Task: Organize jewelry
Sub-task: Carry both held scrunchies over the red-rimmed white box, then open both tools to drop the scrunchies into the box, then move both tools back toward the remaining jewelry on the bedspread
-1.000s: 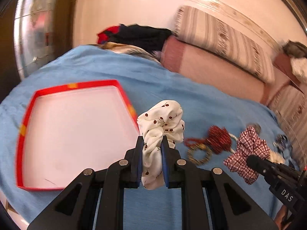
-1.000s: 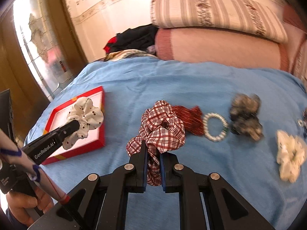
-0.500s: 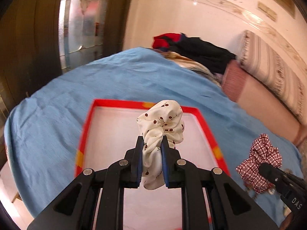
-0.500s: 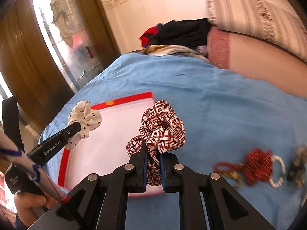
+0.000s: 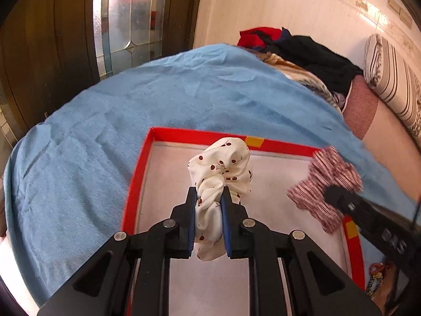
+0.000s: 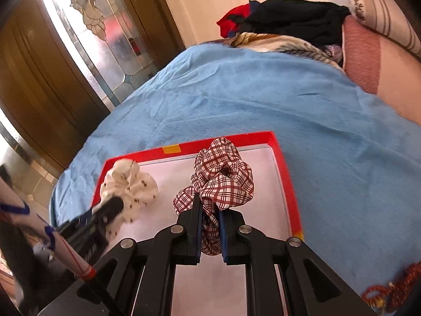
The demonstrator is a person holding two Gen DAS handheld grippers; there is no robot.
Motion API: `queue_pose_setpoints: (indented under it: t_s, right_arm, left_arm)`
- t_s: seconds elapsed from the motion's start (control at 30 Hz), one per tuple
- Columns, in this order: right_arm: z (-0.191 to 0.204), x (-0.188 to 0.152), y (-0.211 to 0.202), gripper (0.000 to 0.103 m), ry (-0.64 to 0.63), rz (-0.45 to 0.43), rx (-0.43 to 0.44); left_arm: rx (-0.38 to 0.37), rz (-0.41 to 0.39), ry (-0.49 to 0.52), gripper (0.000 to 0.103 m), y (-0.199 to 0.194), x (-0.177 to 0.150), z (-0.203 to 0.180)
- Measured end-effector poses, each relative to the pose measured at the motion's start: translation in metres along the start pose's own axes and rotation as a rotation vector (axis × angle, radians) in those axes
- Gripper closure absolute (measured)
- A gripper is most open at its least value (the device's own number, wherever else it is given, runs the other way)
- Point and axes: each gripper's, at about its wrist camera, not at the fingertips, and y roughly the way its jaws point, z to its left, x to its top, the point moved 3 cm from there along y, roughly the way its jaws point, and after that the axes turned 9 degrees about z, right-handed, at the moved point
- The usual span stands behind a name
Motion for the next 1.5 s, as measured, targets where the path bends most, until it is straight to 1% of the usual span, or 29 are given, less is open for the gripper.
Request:
queue_pose_setpoints:
  t_s: [0.07,0.27,0.33,0.5,0.53,0.57,0.6,0.63,0.73,0.87,1.0,1.1,1.2,1.3,1.43,1.5]
  right_arm:
    - [-0.001,0.005,0.011,0.091,0.014,0.015,0.012]
    - [-0.001,0.010,0.028,0.091,0.023,0.031,0.015]
    - [-0.001,0.011,0.030,0.088,0.026,0.034,0.016]
    - [-0.004,0.012,0.033,0.085,0.037,0.039,0.010]
    - [-0.004,0.012,0.033,0.082,0.040,0.041,0.009]
    - [-0.005,0.012,0.033,0.079,0.043,0.043,0.011]
    - [-0.005,0.012,0.032,0.072,0.045,0.043,0.013]
    - [-0.006,0.011,0.030,0.067,0.047,0.041,0.017]
    - [-0.005,0.011,0.023,0.067,0.046,0.026,0.017]
    - [-0.005,0.009,0.011,0.067,0.044,0.013,0.019]
    - [-0.010,0.001,-0.005,0.067,0.050,0.002,0.021]
    - [-0.019,-0.013,-0.026,0.067,0.068,-0.026,0.033]
    - [-0.035,-0.036,-0.051,0.067,0.098,-0.057,0.041]
    - [-0.061,-0.067,-0.077,0.067,0.138,-0.080,0.029]
    - [-0.098,-0.105,-0.110,0.067,0.195,-0.113,0.008]
    - [-0.118,-0.125,-0.131,0.067,0.219,-0.136,-0.012]
  left_arm:
    - [0.008,0.002,0.002,0.087,0.004,-0.001,-0.001]
    - [0.015,0.007,-0.020,0.086,0.012,0.000,0.003]
    - [0.017,0.011,-0.024,0.085,0.013,0.000,0.003]
    - [0.029,0.006,-0.015,0.073,0.012,0.000,0.001]
    - [0.031,0.006,-0.016,0.070,0.013,0.000,0.001]
    - [0.036,0.003,-0.018,0.066,0.012,0.000,0.001]
    - [0.037,0.000,-0.018,0.066,0.011,0.000,0.001]
    - [0.038,0.000,-0.017,0.065,0.011,0.000,0.001]
    - [0.039,-0.002,-0.012,0.064,0.007,0.000,-0.001]
    - [0.042,-0.021,-0.012,0.059,-0.002,0.001,-0.003]
    - [0.042,-0.047,0.000,0.059,-0.015,0.002,-0.009]
    - [0.028,-0.067,0.015,0.059,-0.025,0.001,-0.017]
    - [0.015,-0.097,0.056,0.059,-0.037,-0.004,-0.035]
    - [0.004,-0.121,0.119,0.058,-0.047,-0.012,-0.061]
    - [-0.047,-0.136,0.186,0.058,-0.059,-0.025,-0.101]
    - [-0.067,-0.155,0.237,0.058,-0.067,-0.036,-0.127]
